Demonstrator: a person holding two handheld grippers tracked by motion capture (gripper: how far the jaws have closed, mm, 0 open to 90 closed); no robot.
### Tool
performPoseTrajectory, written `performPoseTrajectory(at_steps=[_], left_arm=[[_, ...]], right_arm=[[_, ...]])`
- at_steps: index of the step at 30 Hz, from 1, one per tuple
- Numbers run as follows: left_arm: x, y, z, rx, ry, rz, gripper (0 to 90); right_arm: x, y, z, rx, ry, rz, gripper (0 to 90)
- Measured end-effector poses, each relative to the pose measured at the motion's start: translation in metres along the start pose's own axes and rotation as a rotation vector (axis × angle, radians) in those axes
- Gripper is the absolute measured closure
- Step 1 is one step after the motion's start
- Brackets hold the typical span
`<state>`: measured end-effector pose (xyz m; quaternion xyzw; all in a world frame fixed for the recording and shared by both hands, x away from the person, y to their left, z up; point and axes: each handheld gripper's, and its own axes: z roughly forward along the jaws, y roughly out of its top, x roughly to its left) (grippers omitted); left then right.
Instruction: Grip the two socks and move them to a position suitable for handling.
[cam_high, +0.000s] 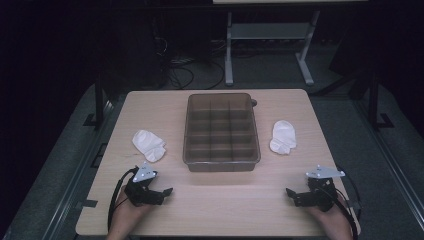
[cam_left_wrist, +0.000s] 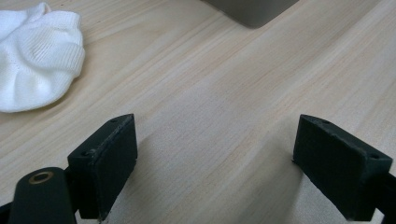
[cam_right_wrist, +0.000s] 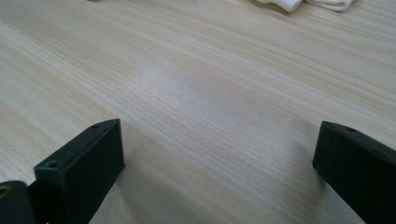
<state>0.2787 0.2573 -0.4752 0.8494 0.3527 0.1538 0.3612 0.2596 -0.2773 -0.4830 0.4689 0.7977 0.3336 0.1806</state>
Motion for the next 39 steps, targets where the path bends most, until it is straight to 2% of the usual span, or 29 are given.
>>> performPoseTrajectory(at_steps=[11, 15, 18, 32, 39], left_arm=[[0.0, -0.001, -0.001, -0.005, -0.003, 0.002, 13.8], [0.0, 0.0, -0.003, 0.006, -0.015, -0.009, 14.2], [0.001, 0.001, -0.004, 0.015, -0.008, -0.006, 15.0], [0.011, 0.005, -0.019, -0.016, -0.017, -0.031, 19.9], [0.015, 0.008, -0.024, -0.026, -0.014, -0.025, 21.2]], right_arm=[[0.0, 0.0, 0.0, -0.001, 0.0, 0.001, 1.5], [0.0, 0.0, 0.0, 0.0, -0.001, 0.0, 1.5], [0.0, 0.0, 0.0, -0.001, 0.0, 0.001, 1.5], [0.0, 0.0, 0.0, -0.001, -0.001, 0.001, 1.5], [0.0, 0.0, 0.0, -0.001, -0.001, 0.001, 1.5]])
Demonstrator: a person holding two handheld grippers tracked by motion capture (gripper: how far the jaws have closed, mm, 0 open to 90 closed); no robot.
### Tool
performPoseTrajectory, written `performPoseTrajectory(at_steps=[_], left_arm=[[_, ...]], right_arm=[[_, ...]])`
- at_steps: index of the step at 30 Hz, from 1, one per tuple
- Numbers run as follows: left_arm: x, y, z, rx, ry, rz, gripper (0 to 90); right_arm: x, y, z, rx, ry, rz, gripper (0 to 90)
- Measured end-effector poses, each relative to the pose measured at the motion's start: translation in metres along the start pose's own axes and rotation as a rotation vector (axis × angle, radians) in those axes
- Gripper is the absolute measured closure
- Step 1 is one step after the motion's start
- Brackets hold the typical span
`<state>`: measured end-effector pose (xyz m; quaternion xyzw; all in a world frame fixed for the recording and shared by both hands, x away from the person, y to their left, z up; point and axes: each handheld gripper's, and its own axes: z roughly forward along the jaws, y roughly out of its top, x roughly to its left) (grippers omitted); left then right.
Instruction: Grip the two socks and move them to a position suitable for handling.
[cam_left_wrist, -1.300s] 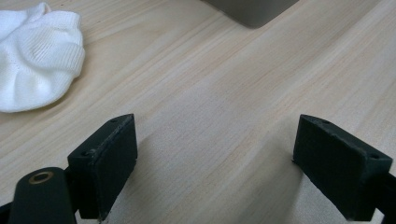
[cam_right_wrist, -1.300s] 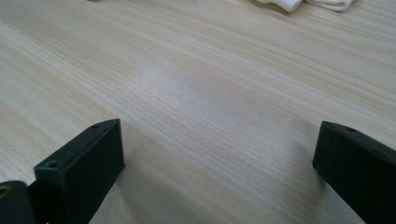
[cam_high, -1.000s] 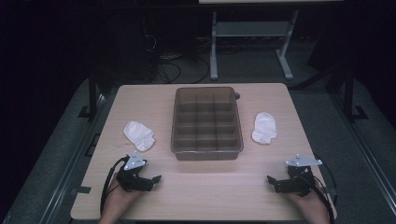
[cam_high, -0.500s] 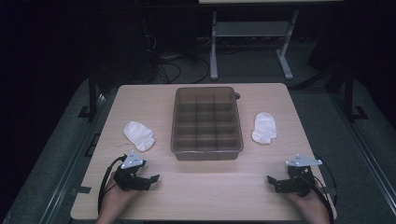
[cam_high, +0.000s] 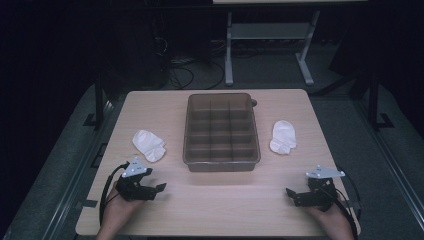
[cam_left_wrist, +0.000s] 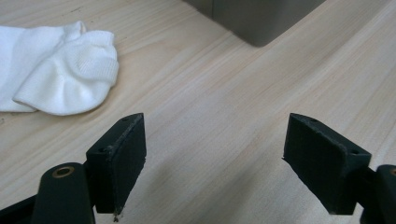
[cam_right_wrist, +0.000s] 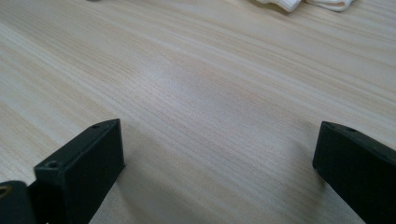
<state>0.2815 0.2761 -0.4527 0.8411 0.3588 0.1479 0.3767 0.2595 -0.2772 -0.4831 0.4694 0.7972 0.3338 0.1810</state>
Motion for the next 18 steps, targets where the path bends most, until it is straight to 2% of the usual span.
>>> performPoseTrajectory(at_steps=[10, 18], left_arm=[[0.009, 0.005, -0.006, -0.005, 0.02, 0.0, 21.8], [0.016, 0.014, -0.012, -0.015, 0.029, -0.002, 22.9]], right_arm=[[0.0, 0.0, 0.0, 0.0, 0.0, 0.001, 1.5], [0.0, 0.0, 0.0, 0.0, 0.0, 0.001, 1.5]])
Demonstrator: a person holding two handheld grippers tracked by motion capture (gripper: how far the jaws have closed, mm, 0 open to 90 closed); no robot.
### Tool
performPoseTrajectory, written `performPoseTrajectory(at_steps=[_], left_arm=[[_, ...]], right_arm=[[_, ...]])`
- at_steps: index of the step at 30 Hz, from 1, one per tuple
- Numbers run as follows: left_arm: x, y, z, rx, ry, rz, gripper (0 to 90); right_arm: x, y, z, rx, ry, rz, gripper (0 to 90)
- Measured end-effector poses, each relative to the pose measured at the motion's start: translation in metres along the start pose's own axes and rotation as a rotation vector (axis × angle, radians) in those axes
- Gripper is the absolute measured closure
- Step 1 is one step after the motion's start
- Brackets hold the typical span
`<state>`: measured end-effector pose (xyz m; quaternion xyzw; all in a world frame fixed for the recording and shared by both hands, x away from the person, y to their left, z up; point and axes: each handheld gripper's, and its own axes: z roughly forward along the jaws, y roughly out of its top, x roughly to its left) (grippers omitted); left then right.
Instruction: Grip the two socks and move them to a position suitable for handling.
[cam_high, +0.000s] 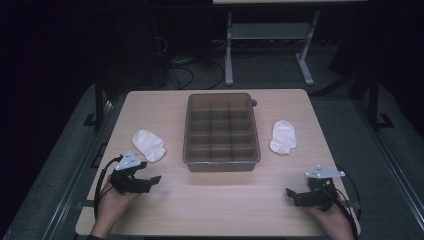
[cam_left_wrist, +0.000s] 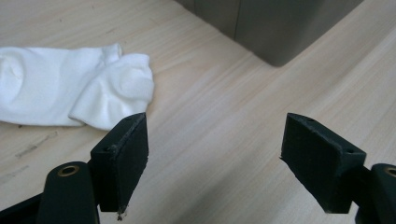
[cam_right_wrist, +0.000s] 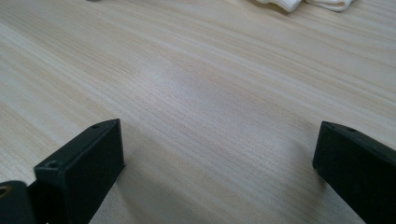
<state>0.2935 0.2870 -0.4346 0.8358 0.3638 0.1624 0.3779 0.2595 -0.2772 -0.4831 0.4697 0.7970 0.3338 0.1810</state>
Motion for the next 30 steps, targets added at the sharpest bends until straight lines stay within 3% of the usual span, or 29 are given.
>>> performPoseTrajectory(at_steps=[15, 30], left_arm=[[0.022, 0.015, -0.008, -0.014, 0.018, -0.009, 25.7], [0.045, 0.022, -0.016, -0.021, 0.04, -0.017, 40.2]], right_arm=[[0.0, 0.0, 0.0, 0.0, 0.0, 0.0, 1.5], [0.0, 0.0, 0.0, 0.0, 0.0, 0.0, 1.5]])
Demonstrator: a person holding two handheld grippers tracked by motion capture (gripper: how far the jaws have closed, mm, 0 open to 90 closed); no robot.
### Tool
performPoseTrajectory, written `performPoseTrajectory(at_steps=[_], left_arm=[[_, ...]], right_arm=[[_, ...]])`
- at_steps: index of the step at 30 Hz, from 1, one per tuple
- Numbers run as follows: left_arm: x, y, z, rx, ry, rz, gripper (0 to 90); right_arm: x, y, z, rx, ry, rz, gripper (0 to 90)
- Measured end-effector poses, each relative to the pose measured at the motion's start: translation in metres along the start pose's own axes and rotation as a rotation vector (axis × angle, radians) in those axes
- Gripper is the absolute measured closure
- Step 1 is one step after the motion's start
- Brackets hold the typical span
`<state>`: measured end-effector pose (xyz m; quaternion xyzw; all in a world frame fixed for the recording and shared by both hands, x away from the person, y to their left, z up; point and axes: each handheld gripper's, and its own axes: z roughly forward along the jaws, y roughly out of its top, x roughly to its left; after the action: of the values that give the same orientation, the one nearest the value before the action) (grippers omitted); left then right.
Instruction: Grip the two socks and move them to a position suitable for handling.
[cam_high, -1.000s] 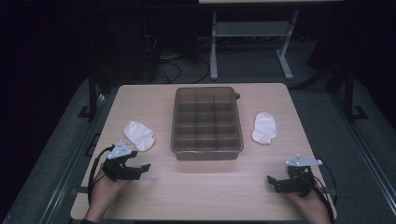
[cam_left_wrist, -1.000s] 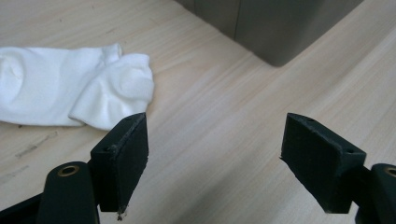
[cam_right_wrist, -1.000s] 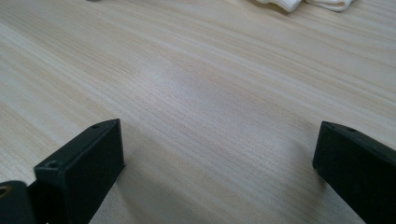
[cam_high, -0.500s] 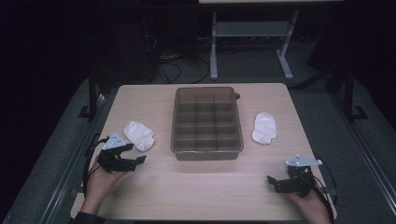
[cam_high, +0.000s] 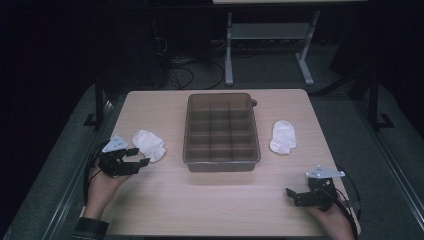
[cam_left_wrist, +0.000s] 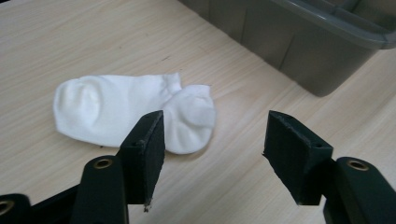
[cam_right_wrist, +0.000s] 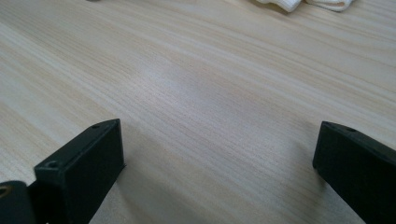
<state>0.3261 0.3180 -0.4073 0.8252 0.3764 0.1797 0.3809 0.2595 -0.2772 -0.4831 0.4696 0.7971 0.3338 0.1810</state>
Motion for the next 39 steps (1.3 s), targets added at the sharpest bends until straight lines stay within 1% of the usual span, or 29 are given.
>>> performPoseTrajectory(at_steps=[5, 7, 8, 13, 18, 20, 23, 25, 26, 27, 29, 30, 31, 37, 39], left_arm=[[0.009, 0.003, -0.002, -0.006, 0.002, -0.006, 47.4], [0.013, 0.004, -0.001, -0.009, 0.001, -0.009, 49.0], [0.015, 0.004, -0.001, -0.008, -0.002, -0.014, 50.5], [0.023, 0.008, 0.003, 0.008, 0.007, -0.011, 54.1], [0.032, 0.011, 0.007, -0.006, 0.013, -0.017, 58.7], [0.035, 0.013, 0.011, 0.017, 0.022, -0.015, 59.4], [0.042, 0.015, 0.016, 0.031, 0.029, -0.017, 61.5], [0.046, 0.016, 0.019, 0.027, 0.032, -0.019, 62.5], [0.048, 0.016, 0.02, 0.017, 0.029, -0.018, 63.2], [0.05, 0.016, 0.022, 0.011, 0.019, -0.026, 64.4], [0.052, 0.016, 0.026, 0.02, 0.022, -0.023, 64.9], [0.053, 0.016, 0.028, 0.034, 0.022, -0.022, 65.1], [0.055, 0.016, 0.03, 0.034, 0.026, -0.018, 65.1], [0.064, 0.02, 0.041, 0.041, 0.04, -0.022, 65.1], [0.067, 0.019, 0.045, 0.032, 0.044, -0.022, 65.2]], right_arm=[[0.0, 0.0, 0.0, 0.0, 0.0, 0.0, 1.5], [0.0, 0.0, 0.0, 0.0, 0.0, 0.0, 1.5], [0.0, 0.0, 0.0, 0.0, 0.0, 0.0, 1.5], [0.0, 0.0, 0.0, 0.0, 0.0, 0.0, 1.5], [0.0, 0.0, 0.0, 0.001, 0.0, 0.0, 1.5], [0.0, 0.0, 0.0, 0.001, 0.0, 0.0, 1.5], [0.0, 0.0, 0.0, 0.002, 0.001, -0.001, 1.5], [0.0, 0.0, 0.0, 0.002, 0.001, -0.001, 1.5], [0.0, 0.0, 0.0, 0.002, 0.001, -0.001, 1.5], [0.0, 0.0, 0.0, 0.002, 0.001, -0.001, 1.5], [0.0, 0.0, 0.0, 0.002, 0.001, -0.001, 1.5], [0.0, 0.0, 0.0, 0.002, 0.001, -0.002, 1.5], [0.0, 0.0, 0.0, 0.003, 0.001, -0.002, 1.5], [0.0, 0.0, 0.0, 0.003, 0.002, -0.002, 1.5], [0.0, 0.0, 0.0, 0.003, 0.002, -0.002, 1.5]])
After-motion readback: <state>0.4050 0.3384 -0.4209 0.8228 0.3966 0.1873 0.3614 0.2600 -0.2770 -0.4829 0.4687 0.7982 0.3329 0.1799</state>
